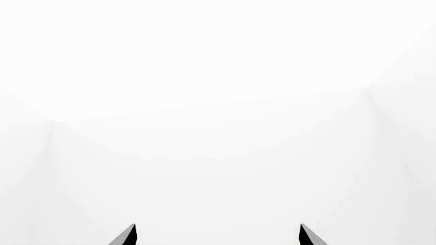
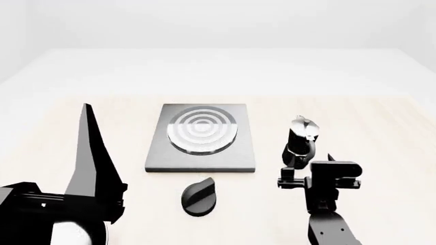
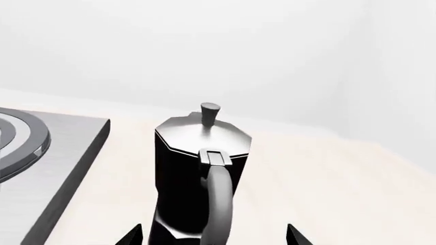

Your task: Turn on the stove and put the moka pot on it.

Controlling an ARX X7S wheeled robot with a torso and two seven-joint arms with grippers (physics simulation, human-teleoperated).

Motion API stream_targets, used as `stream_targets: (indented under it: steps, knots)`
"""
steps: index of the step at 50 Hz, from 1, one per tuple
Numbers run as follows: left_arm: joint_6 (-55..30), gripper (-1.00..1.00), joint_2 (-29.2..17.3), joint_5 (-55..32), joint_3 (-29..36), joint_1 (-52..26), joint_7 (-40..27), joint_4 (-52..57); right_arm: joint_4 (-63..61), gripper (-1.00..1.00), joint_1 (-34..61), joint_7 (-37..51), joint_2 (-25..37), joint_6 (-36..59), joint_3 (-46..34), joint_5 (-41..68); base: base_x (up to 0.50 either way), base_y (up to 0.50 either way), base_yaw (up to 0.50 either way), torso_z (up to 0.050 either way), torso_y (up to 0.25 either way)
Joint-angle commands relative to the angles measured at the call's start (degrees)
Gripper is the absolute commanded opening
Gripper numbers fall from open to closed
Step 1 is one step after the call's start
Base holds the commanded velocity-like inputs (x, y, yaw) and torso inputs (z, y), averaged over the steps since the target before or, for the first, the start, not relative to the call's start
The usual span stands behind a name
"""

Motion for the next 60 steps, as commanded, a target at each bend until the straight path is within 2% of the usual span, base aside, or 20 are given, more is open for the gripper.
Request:
stream_targets:
  steps: [1,5,12,14,15,29,33,38,46,47,60]
  knots:
    - [0.3,1.0,-0.3,-0.1,0.3,0.0,-0.3,-0.1,5.0,1.0,2.0,-1.2,-0.8,-1.7,1.0,1.7,0.0,0.0,0.0,0.0,0.0]
    - [0.7,1.0,-0.4,-0.1,0.3,0.1,-0.4,-0.4,9.2,1.0,3.5,-1.6,-1.2,-3.5,1.1,1.6,0.0,0.0,0.0,0.0,0.0]
    - [0.8,1.0,-0.3,-0.1,0.9,-0.3,-0.4,-0.9,6.8,1.0,3.3,-1.2,-0.9,-1.8,1.0,1.8,0.0,0.0,0.0,0.0,0.0]
    - [0.8,1.0,-0.3,-0.1,1.1,-0.4,-0.4,-1.0,8.5,1.0,3.9,-1.5,-1.1,-2.7,1.1,1.8,0.0,0.0,0.0,0.0,0.0]
    - [0.7,1.0,-0.3,-0.1,1.2,-0.5,-0.4,-1.0,13.0,1.0,4.7,-2.0,-1.9,-6.2,1.0,1.4,0.0,0.0,0.0,0.0,0.0]
    - [0.9,1.0,-0.6,-0.2,1.5,-0.5,-0.6,-1.2,13.4,1.0,5.9,-2.8,-2.1,-5.2,1.0,2.1,0.0,0.0,0.0,0.0,0.0]
    - [1.0,1.0,-0.8,-0.6,1.1,-0.3,-0.8,-1.1,20.4,1.0,7.8,-4.0,-3.2,-9.7,1.2,2.0,0.0,0.0,0.0,0.0,0.0]
    - [0.8,1.0,-0.8,-0.5,1.6,-0.7,-0.9,-1.1,15.5,1.0,6.9,-3.8,-2.5,-5.9,1.2,2.8,0.0,0.0,0.0,0.0,0.0]
    - [0.8,1.0,-1.1,-1.0,1.5,-0.9,-1.0,-1.1,18.8,1.0,8.1,-4.5,-3.1,-8.2,1.4,2.9,0.0,0.0,0.0,0.0,0.0]
    - [0.9,1.0,-1.0,-1.0,1.5,-0.9,-1.0,-1.3,17.7,-1.0,7.5,-4.4,-2.9,-8.2,1.5,3.0,0.0,0.0,0.0,0.0,0.0]
    - [1.0,1.0,-1.1,-0.8,2.0,-0.8,-1.4,-1.3,7.7,-1.0,3.6,-3.3,-1.6,-6.8,0.5,2.3,0.0,0.0,0.0,0.0,0.0]
